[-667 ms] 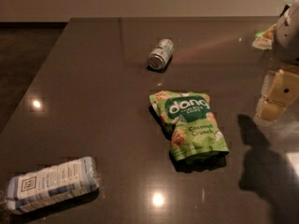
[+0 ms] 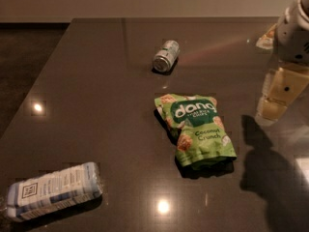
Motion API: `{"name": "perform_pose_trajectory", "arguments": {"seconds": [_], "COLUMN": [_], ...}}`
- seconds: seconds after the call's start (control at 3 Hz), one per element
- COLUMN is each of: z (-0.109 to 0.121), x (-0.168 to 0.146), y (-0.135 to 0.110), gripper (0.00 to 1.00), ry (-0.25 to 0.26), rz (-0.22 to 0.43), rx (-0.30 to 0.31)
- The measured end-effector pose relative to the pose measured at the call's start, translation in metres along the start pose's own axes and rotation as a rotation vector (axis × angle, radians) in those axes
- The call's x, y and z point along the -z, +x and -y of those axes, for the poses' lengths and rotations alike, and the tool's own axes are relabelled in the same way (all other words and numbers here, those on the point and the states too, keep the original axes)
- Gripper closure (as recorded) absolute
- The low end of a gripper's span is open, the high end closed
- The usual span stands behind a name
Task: Pick 7up can
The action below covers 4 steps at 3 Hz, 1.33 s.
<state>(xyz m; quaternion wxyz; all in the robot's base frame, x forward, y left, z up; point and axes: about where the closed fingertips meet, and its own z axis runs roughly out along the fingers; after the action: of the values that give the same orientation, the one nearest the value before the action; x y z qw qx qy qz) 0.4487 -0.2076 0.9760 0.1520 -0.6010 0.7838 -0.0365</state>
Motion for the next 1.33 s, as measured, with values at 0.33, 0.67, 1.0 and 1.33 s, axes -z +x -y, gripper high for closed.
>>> {"name": "perform_pose_trajectory", "arguments": {"seconds": [0.33,0.67,1.0,1.33], "z": [0.02,0.061,0.093,0.121], "x": [-0.017,-0.045,-0.06,-0.074], "y": [-0.028,-0.066,-0.082,-0.092], "gripper": [0.0,0.0,0.0,0.0], "ry": [-0.041,-0.061,-0.027,0.031], "rz": [-0.007,-0.009,-0.007,0.007], "rx": [-0.037,-0.167,-0.331,-0.559]}}
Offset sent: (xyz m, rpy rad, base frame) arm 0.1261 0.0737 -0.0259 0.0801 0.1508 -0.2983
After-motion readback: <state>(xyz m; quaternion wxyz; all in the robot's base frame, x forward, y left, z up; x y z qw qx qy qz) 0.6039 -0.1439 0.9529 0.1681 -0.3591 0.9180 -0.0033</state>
